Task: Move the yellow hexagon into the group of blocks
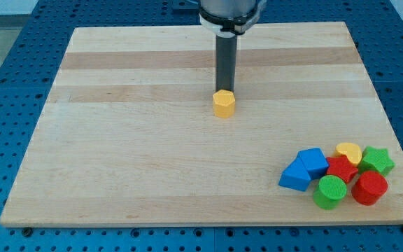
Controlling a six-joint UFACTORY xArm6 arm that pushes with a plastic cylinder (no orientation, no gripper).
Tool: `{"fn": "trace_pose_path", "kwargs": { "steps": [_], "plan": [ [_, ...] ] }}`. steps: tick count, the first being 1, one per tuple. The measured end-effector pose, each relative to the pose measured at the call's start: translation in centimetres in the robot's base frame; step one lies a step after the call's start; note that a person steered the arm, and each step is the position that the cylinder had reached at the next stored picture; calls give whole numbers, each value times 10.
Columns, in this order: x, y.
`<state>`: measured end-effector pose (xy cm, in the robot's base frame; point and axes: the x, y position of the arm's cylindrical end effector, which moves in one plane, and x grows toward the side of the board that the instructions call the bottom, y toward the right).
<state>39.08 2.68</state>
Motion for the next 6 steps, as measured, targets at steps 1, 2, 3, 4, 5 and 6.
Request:
{"fn": "trace_pose_path", "kwargs": {
  "steps": [1, 2, 3, 4, 5, 6],
  "plan": [
    [2, -17],
    [6, -35],
    [17, -32],
    [39, -6],
    [70, -1],
    [87, -8]
  ]
}}
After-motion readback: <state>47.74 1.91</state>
